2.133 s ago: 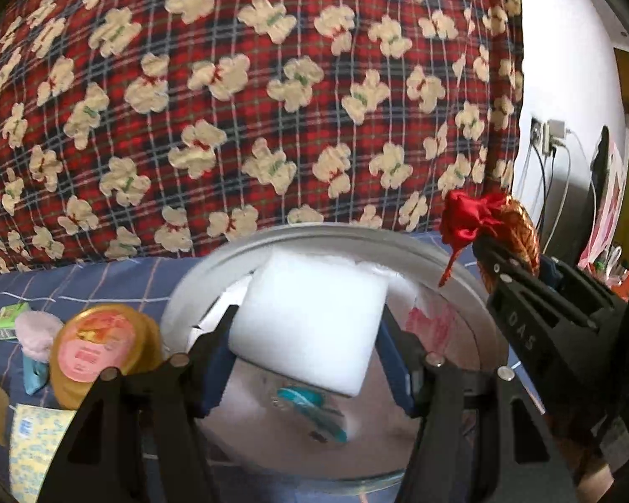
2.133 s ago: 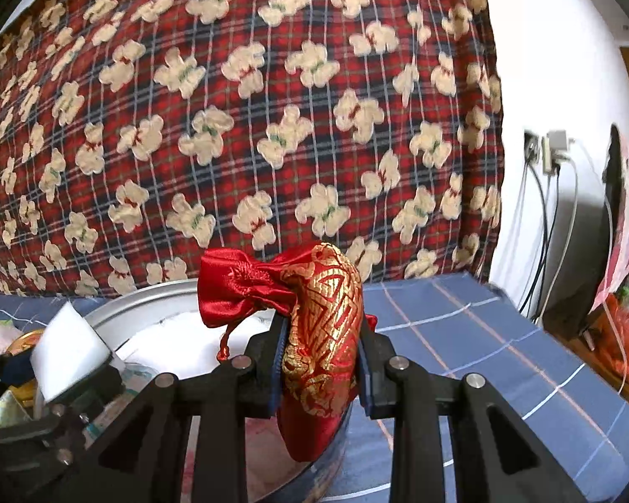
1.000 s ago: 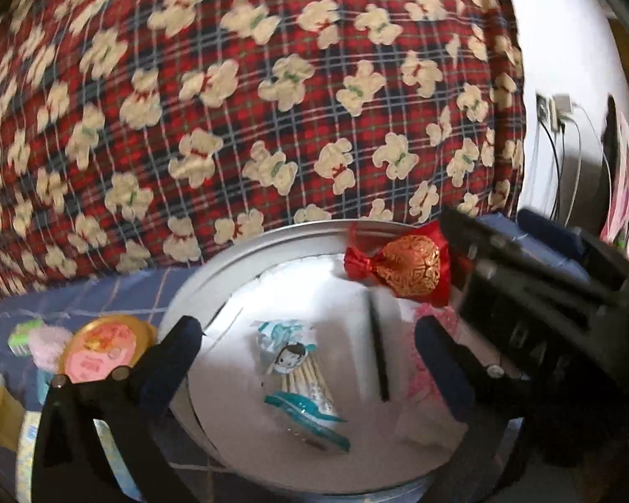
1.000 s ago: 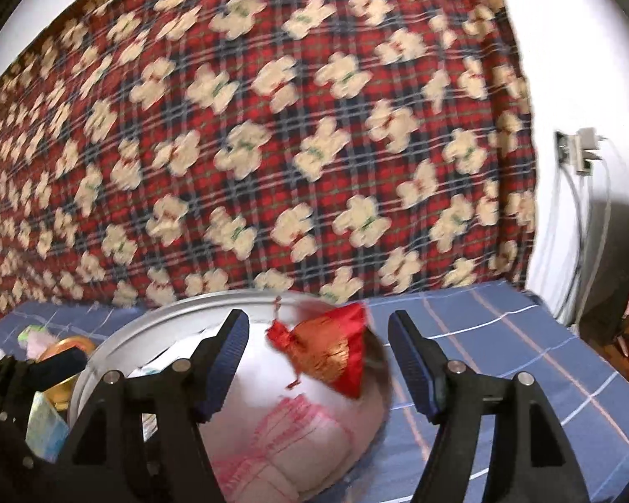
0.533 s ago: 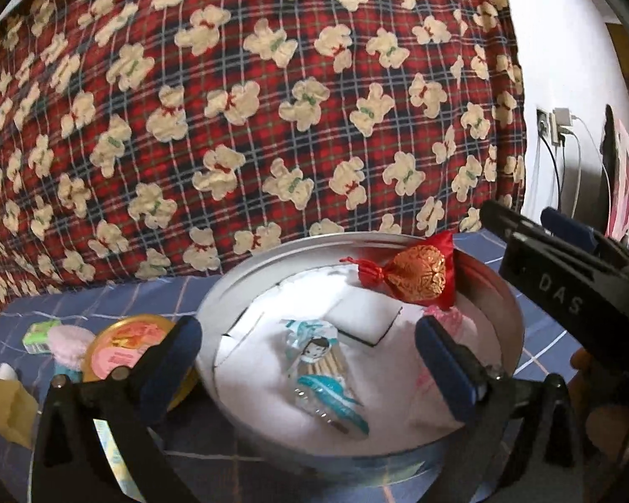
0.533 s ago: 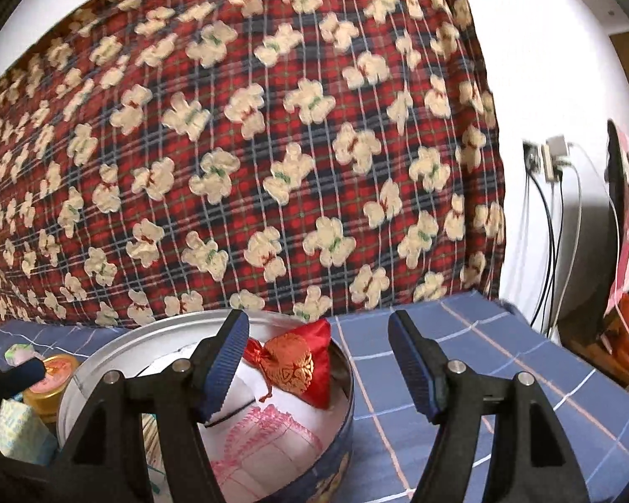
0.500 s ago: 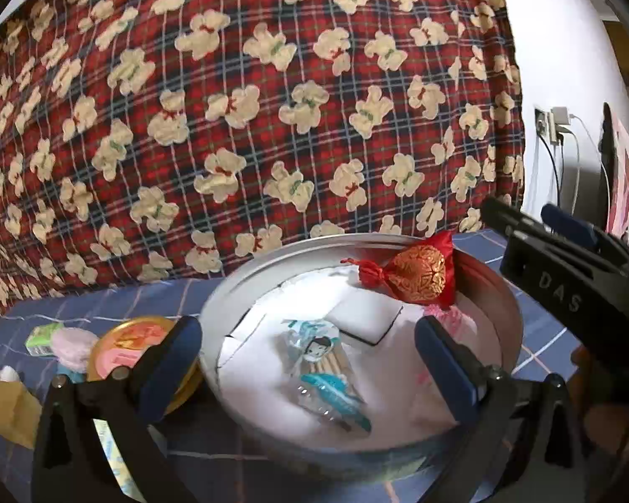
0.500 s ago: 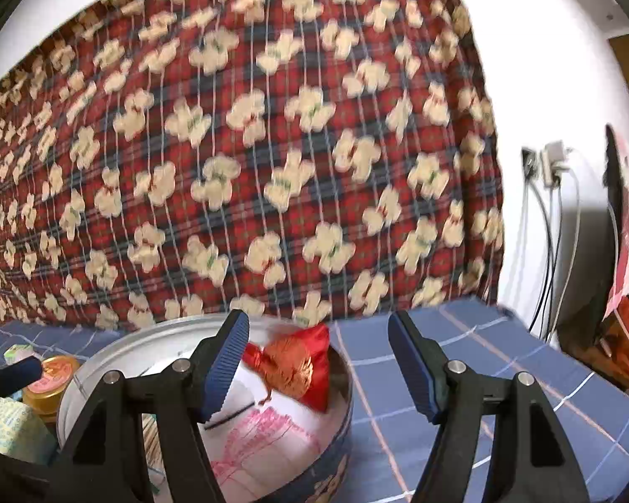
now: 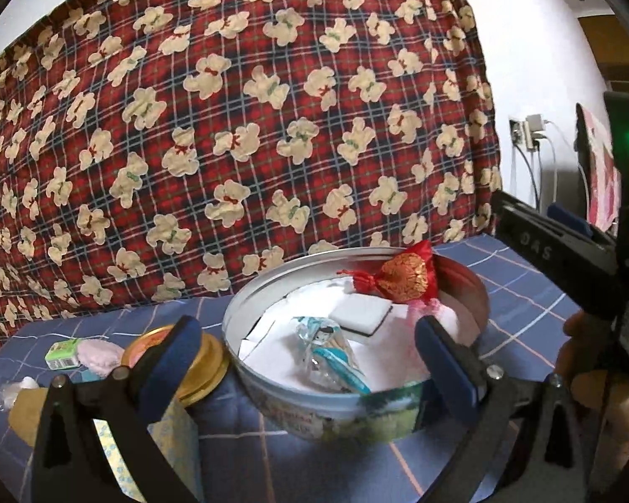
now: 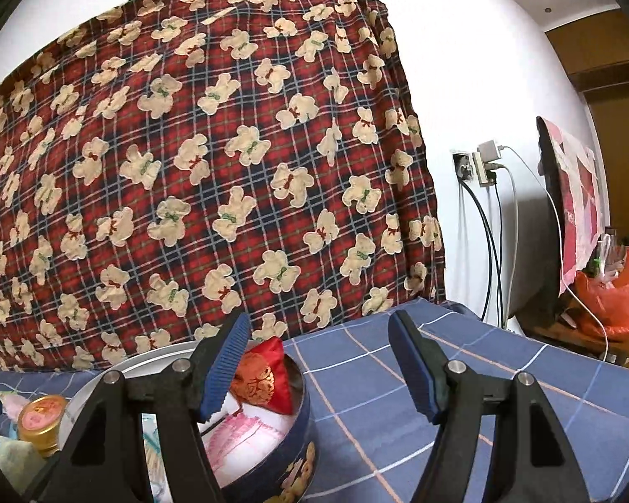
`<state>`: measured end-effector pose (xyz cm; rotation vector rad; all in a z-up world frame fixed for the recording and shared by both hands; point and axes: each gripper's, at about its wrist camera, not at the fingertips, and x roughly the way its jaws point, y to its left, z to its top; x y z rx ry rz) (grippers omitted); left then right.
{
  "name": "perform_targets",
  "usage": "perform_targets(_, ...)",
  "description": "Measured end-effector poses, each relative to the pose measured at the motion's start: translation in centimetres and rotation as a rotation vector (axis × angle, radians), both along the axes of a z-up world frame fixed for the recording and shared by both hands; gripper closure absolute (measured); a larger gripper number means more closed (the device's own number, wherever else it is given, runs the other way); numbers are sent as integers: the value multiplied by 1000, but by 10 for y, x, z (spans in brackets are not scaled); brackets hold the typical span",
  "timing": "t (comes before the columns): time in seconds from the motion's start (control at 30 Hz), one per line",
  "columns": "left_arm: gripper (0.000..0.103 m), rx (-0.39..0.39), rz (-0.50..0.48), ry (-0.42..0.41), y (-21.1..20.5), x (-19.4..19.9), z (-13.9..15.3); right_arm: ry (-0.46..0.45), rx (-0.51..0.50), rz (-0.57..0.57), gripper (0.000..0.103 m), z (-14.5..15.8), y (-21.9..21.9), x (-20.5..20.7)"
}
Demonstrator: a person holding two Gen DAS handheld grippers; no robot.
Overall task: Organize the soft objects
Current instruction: 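Withdraw both open tools up from the tin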
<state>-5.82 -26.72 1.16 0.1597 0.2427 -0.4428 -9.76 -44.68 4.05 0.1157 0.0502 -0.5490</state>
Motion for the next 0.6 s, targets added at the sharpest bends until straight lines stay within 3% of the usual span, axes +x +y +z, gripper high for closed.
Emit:
perform_targets(0.23,0,1,-16,-41,22,-24,2,49,26,38,32,-4,20,-10)
perform_targets(0.47,0,9,-34,-102,51,-43,5,16,4,44,32,-5,49,-27)
perform_targets(0.6,0,14,-30,-90,65,-42,5,39,0,76,32,-7,68,-26)
